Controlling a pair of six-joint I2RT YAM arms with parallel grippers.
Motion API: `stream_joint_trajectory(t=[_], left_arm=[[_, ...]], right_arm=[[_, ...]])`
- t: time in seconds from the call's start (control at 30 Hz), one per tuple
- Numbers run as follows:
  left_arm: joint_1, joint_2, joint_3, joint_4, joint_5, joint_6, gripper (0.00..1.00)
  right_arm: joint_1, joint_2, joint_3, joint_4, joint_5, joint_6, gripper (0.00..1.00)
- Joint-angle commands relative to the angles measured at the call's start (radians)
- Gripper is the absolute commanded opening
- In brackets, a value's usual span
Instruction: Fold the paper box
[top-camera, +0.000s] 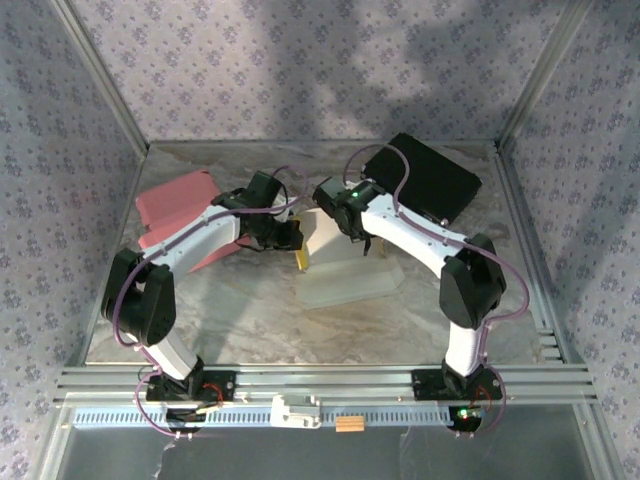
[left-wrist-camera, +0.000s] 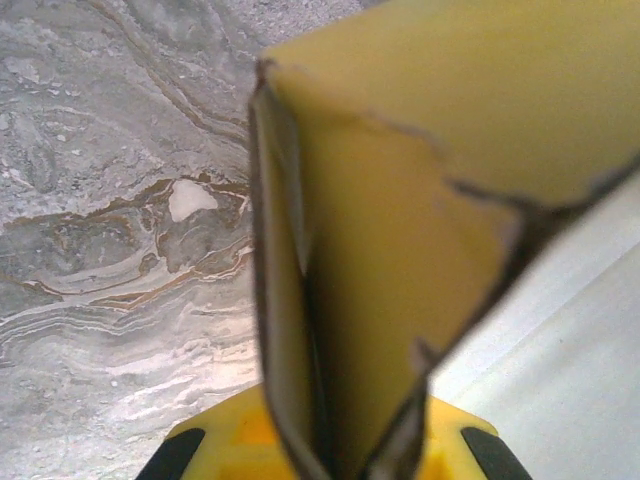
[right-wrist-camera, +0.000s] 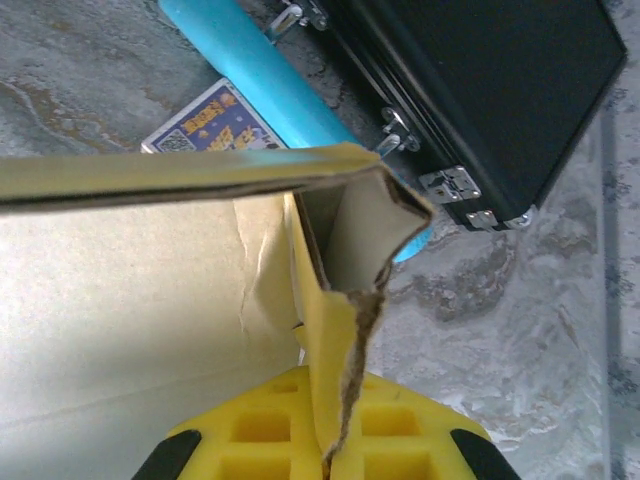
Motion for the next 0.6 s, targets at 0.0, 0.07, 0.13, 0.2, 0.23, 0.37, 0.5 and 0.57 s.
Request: stream_joint_trajectory(t=[0.0, 0.07, 0.13, 0.2, 0.23, 0.37, 0.5, 0.57], left_arm=[[0.0, -0.017, 0.034, -0.004, -0.008, -0.031, 0.0], [0.0, -0.016, 0.034, -0.001, -0.002, -0.036, 0.0], [-0.001, -0.017, 0.033, 0.002, 0.004, -0.036, 0.0], [-0.001, -0.017, 0.031, 0.002, 0.007, -0.036, 0.0], [0.0, -0.017, 0.031, 0.005, 0.011, -0.037, 0.0], [0.0, -0.022, 0.024, 0.016, 0.019, -0.042, 0.0], [0.001, -0.022, 0.026, 0.02, 0.028, -0.042, 0.0], [0.0, -0.022, 0.025, 0.023, 0.027, -0.044, 0.0]], right_arm=[[-0.005, 0.033, 0.032, -0.118, 0.098, 0.042, 0.0], [-0.012, 0.019, 0.013, -0.077, 0.056, 0.022, 0.0], [-0.029, -0.027, -0.032, 0.007, -0.044, -0.014, 0.0], [-0.055, -0.057, -0.049, 0.039, -0.108, -0.021, 0.0], [-0.064, -0.065, -0.05, 0.042, -0.123, -0.024, 0.0], [-0.083, -0.078, -0.051, 0.063, -0.163, -0.06, 0.0], [-0.09, -0.088, -0.062, 0.079, -0.185, -0.071, 0.0], [-0.094, -0.095, -0.073, 0.088, -0.199, -0.068, 0.0]])
